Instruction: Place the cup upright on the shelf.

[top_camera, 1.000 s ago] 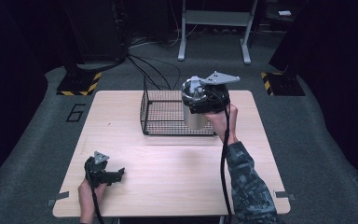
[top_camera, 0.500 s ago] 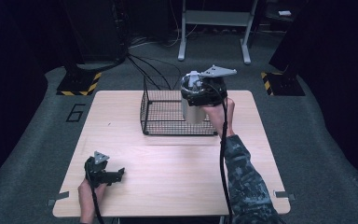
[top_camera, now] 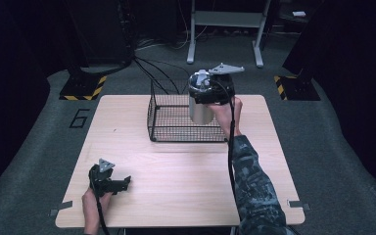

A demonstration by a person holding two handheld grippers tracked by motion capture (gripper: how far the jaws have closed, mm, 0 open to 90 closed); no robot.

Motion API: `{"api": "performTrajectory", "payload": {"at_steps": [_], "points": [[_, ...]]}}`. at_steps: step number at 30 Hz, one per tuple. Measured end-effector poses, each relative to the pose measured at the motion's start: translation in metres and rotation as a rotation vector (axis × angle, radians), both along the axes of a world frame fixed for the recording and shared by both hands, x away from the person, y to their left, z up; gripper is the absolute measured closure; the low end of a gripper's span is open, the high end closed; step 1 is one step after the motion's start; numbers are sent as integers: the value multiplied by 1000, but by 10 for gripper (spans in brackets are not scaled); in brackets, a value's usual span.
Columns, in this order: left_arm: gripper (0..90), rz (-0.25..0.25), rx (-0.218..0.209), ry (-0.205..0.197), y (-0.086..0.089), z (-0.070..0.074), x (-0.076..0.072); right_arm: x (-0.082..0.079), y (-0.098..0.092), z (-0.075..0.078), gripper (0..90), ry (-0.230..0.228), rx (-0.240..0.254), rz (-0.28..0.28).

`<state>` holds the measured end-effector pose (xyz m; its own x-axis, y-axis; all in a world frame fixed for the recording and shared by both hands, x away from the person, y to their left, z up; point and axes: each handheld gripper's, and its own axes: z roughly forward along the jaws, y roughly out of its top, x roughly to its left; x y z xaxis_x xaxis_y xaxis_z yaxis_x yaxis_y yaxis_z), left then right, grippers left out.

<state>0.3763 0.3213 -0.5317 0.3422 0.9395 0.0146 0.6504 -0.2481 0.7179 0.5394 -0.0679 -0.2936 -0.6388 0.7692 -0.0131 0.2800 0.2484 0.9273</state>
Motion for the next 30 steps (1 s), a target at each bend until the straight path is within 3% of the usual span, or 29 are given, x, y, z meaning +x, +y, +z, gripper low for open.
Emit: {"api": "performTrajectory", "payload": {"at_steps": [15,30], "points": [[3,0,-1,2,0,0,0,30,11,-15,35,43,6,-41],[3,5,-9,4,-1,0,-1,47,18,-32,35,84,-6,-74]]}}
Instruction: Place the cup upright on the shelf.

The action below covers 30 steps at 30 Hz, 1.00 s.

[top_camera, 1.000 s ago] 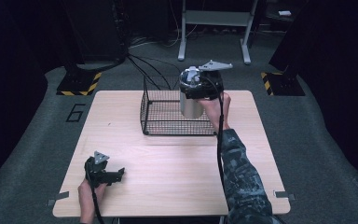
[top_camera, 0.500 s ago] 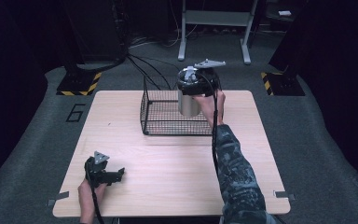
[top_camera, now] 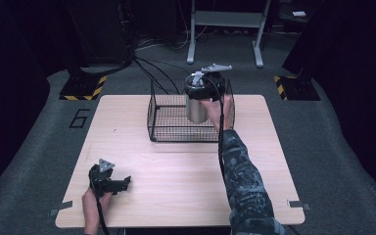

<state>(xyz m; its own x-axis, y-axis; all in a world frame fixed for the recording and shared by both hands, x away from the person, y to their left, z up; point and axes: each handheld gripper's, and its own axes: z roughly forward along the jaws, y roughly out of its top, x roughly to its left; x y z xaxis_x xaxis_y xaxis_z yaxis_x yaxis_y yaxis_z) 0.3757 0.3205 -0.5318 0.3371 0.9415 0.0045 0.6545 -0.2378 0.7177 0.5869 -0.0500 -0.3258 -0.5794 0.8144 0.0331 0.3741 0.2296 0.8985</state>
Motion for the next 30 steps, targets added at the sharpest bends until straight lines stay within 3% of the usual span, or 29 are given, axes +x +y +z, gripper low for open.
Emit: {"api": "performTrajectory", "payload": {"at_steps": [19,30], "points": [[4,1,-1,-1,0,0,0,20,6,-25,35,52,0,-45],[3,0,0,0,0,0,0,27,11,-38,34,71,-23,-57]]}}
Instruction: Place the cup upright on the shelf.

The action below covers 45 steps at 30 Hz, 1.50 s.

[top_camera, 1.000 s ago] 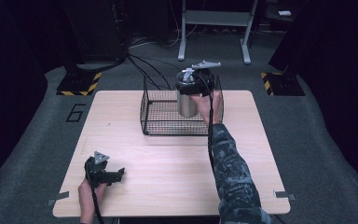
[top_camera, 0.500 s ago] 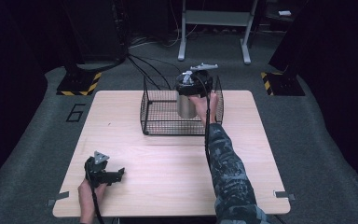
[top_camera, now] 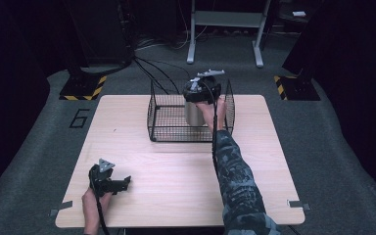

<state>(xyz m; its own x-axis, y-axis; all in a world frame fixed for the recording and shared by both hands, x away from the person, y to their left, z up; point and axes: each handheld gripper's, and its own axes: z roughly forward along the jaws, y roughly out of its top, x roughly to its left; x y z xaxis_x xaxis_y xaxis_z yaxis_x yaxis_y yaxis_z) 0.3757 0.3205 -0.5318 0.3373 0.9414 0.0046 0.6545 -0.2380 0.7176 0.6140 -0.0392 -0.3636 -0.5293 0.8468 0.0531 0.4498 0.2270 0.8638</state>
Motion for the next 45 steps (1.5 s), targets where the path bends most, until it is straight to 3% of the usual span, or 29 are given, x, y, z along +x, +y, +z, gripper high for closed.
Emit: {"api": "performTrajectory", "payload": {"at_steps": [24,45], "points": [[3,-4,7,-2,1,0,0,12,15,-23,34,59,-12,-28],[4,-7,8,-3,1,0,1,12,14,-38,33,54,-35,-7]]}}
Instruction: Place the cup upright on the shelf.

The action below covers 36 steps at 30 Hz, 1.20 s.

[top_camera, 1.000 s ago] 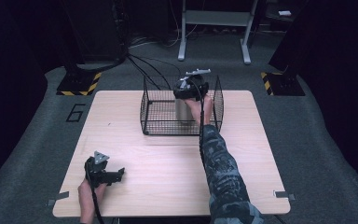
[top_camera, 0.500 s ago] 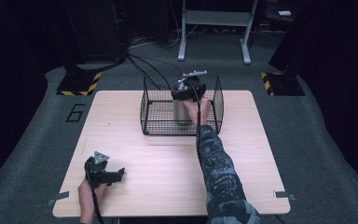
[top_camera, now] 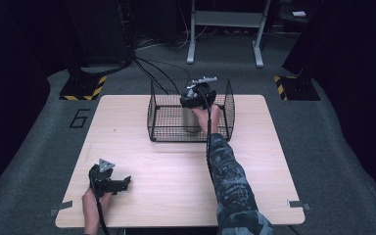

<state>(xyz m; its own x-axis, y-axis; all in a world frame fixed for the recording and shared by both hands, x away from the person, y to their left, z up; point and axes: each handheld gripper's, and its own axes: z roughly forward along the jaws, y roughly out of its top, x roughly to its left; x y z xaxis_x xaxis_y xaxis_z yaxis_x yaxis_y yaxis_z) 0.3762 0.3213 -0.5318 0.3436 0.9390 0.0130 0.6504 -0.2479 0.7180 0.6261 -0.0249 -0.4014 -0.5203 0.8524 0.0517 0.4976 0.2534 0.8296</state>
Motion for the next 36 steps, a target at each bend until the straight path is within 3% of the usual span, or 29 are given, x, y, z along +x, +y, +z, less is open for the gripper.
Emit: {"api": "performTrajectory", "payload": {"at_steps": [10,21,27,36], "points": [[4,3,-5,-1,0,0,0,-15,-7,-5,32,-25,9,16],[4,6,-5,-2,-1,0,0,-14,-5,-4,28,-32,2,1],[4,5,-7,-1,-1,0,0,-16,-4,-2,0,-35,-27,5],[4,4,-6,0,-1,0,0,-26,-14,8,0,-31,6,25]]}}
